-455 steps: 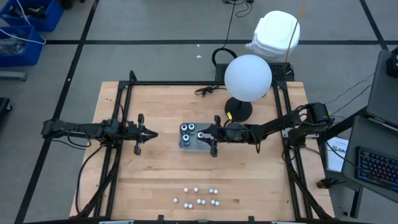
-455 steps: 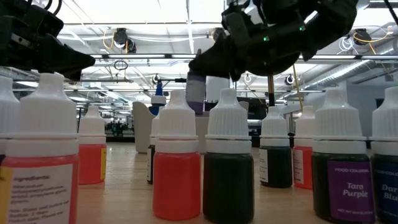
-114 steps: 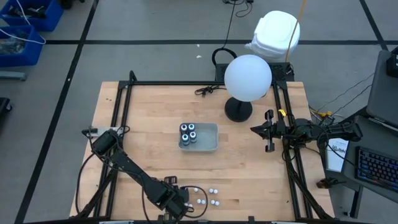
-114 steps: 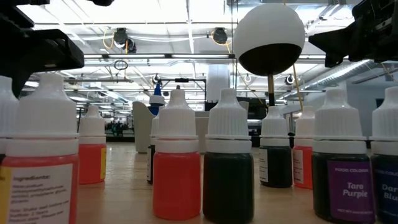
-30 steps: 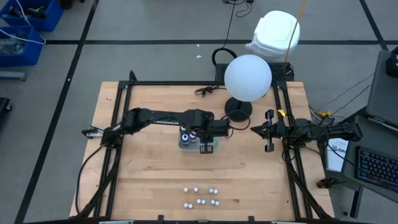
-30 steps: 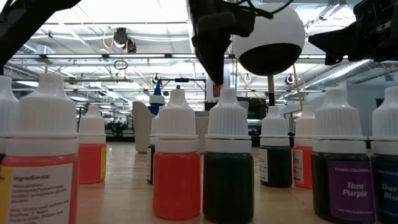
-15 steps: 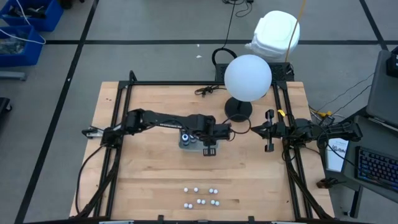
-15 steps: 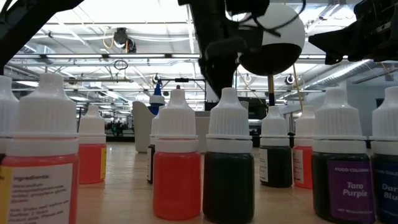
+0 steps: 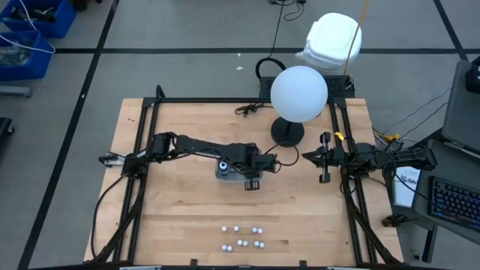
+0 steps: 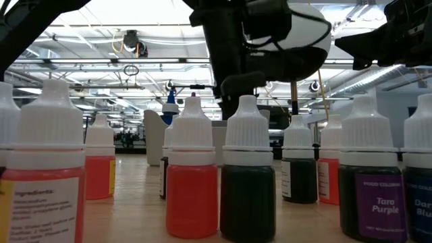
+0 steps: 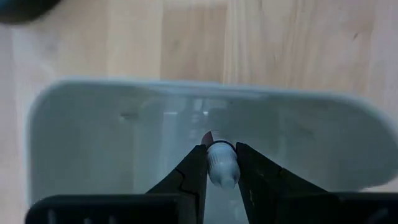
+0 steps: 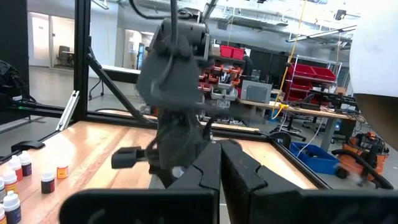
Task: Pick & Place food coloring
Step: Put the small black food coloring bottle into the gray bin
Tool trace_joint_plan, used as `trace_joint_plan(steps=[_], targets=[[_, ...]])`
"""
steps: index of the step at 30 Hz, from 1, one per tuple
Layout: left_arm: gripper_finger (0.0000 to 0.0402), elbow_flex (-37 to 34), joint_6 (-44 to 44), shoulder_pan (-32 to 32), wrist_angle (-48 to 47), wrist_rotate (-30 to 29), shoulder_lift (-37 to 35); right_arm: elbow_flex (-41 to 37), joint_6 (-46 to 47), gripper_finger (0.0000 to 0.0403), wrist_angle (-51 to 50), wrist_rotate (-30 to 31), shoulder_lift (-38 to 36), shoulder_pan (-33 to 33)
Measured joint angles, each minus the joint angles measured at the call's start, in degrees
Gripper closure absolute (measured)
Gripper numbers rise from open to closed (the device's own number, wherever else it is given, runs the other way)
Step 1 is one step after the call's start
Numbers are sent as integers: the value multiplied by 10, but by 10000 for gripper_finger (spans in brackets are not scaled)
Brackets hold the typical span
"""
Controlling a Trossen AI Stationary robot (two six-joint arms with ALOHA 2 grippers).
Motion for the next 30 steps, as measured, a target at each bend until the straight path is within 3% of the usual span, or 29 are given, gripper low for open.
trace_joint_plan(steps=[22, 30], targets=[[324, -37, -7, 0, 50, 1, -1, 0, 0, 403, 0, 0, 0, 0], [269, -37, -15, 5, 75, 31, -1, 0, 0, 403, 0, 0, 0, 0]])
